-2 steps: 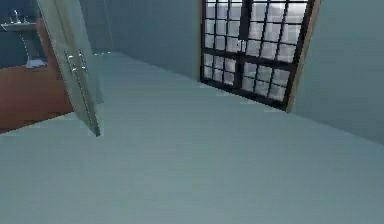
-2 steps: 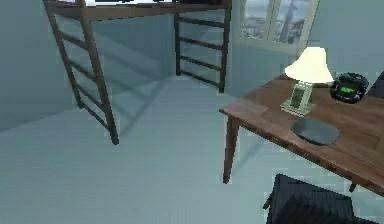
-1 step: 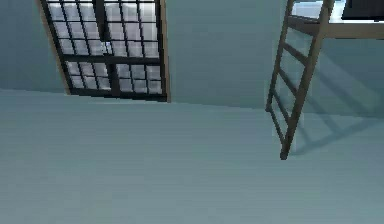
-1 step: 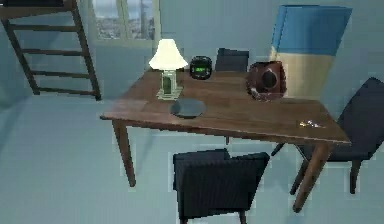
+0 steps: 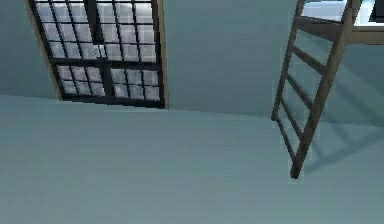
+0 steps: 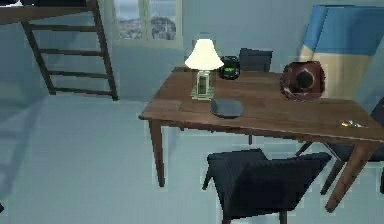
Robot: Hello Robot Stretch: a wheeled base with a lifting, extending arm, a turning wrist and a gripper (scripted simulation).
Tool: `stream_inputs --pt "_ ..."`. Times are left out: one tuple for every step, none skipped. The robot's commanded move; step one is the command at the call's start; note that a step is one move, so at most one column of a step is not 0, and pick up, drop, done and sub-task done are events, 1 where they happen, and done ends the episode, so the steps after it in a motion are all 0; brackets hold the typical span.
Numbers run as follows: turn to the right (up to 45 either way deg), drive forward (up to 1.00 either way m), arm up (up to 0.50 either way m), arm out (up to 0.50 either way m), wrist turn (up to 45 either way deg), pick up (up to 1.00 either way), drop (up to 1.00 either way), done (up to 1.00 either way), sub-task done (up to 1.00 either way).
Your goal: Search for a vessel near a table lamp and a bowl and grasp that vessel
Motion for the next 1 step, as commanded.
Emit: stream_inputs --pt "45.0 0.0 0.0 0.0 0.0 0.0 0.0 0.0 0.0"
